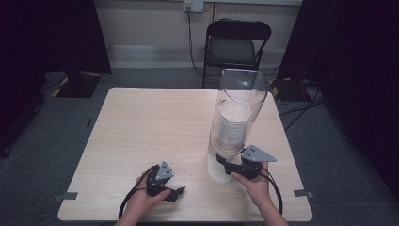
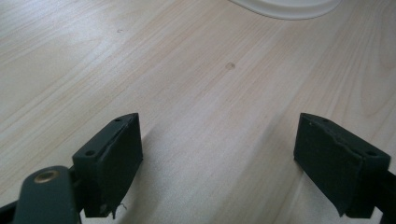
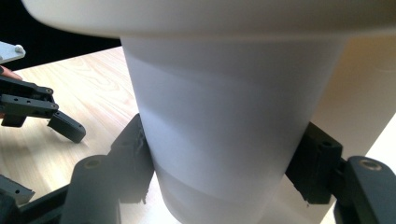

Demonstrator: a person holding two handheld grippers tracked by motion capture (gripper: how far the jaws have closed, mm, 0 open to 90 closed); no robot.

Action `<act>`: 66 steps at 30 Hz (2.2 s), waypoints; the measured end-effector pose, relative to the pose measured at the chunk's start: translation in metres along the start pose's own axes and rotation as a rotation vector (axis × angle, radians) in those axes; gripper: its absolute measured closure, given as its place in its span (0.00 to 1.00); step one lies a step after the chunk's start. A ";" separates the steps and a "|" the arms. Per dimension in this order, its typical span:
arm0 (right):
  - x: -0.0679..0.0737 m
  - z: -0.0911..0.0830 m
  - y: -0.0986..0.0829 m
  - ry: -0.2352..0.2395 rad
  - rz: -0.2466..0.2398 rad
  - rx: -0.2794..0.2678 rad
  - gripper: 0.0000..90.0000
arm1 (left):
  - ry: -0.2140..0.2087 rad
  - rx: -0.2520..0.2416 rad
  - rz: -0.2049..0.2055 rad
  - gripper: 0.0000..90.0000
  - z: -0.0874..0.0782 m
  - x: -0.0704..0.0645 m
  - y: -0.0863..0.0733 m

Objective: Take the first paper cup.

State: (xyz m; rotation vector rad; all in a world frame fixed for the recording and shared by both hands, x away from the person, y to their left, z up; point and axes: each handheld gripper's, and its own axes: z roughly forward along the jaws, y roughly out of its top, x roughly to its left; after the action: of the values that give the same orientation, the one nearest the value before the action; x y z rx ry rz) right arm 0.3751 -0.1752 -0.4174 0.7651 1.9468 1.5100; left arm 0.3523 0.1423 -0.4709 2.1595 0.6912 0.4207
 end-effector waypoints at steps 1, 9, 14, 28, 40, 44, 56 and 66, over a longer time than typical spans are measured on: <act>0.000 0.001 0.000 0.002 -0.006 -0.004 0.37 | -0.001 -0.001 0.000 0.17 0.000 0.000 0.000; 0.001 0.001 -0.002 0.011 0.001 -0.008 0.37 | 0.000 0.000 0.000 0.17 0.000 0.000 0.000; 0.001 0.001 -0.002 0.012 0.008 -0.001 0.37 | 0.000 0.000 0.001 0.17 0.000 0.000 0.000; 0.000 0.001 -0.001 0.027 0.047 0.005 0.36 | 0.001 -0.001 0.000 0.17 0.000 0.000 0.000; -0.003 -0.008 0.012 0.011 0.057 -0.037 0.26 | -0.003 0.002 0.004 0.17 0.000 0.001 0.000; -0.001 -0.008 0.020 0.022 0.064 -0.068 0.25 | -0.003 0.002 0.004 0.17 0.000 0.001 0.000; -0.004 -0.004 0.017 0.023 -0.002 -0.035 0.34 | -0.001 0.001 0.005 0.17 0.000 0.001 0.000; -0.006 -0.004 0.000 0.039 -0.005 0.134 0.36 | 0.002 0.016 0.008 0.17 0.000 0.001 0.001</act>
State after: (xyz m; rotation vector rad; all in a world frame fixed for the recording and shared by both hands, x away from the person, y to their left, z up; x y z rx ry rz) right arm 0.3765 -0.1820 -0.4164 0.7912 2.0939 1.4125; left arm 0.3535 0.1428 -0.4698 2.1774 0.6894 0.4232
